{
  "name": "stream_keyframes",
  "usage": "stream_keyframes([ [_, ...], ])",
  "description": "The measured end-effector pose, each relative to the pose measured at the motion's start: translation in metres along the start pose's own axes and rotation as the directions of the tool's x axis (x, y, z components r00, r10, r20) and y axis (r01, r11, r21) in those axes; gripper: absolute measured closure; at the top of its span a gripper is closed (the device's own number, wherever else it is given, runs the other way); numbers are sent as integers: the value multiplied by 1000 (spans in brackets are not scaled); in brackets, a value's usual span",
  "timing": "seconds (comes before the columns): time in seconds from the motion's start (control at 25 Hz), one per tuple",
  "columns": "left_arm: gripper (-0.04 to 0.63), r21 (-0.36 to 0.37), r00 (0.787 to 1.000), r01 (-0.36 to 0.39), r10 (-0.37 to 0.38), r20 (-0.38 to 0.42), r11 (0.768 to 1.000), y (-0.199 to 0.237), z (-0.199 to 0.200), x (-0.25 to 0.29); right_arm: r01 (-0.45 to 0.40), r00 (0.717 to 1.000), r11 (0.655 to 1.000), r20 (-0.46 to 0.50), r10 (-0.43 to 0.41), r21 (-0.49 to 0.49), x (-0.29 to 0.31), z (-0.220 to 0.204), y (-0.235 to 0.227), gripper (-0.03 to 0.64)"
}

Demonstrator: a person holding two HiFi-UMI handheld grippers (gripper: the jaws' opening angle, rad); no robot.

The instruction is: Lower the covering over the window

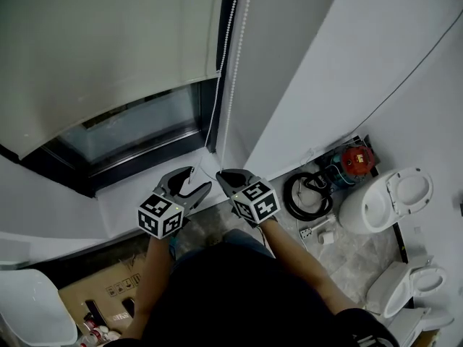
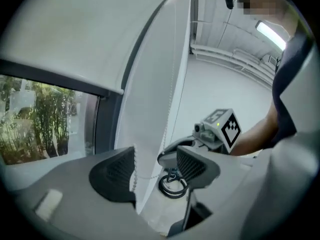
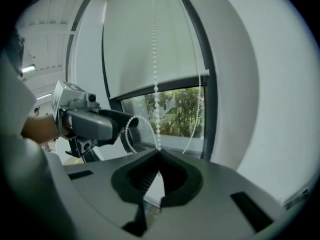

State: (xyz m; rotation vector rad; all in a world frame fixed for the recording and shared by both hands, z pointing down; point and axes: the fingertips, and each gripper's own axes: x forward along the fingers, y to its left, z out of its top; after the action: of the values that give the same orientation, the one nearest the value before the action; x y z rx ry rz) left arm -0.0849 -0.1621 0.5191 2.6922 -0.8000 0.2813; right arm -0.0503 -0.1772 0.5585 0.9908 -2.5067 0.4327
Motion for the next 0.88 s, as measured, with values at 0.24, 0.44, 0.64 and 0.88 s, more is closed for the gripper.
stream_keyframes([
  [0.24,345,77,986,-29,16,163,997,-6,67,-14,-16,998,1000,-68,14,-21,3,-20,6,604],
  [0.44,345,164,960,0,-46,278,987,-26,131,-24,-39,989,999,-142,44,36,5,-65,18,604],
  [0.64,345,192,953,106,-155,260,976,-57,139,1,-62,984,998,-167,60,-7,7,-64,28,604],
  [0.88,580,100,961,96,-118,250,990,-55,127,23,-58,984,998,-168,55,-10,3,-70,29,604],
])
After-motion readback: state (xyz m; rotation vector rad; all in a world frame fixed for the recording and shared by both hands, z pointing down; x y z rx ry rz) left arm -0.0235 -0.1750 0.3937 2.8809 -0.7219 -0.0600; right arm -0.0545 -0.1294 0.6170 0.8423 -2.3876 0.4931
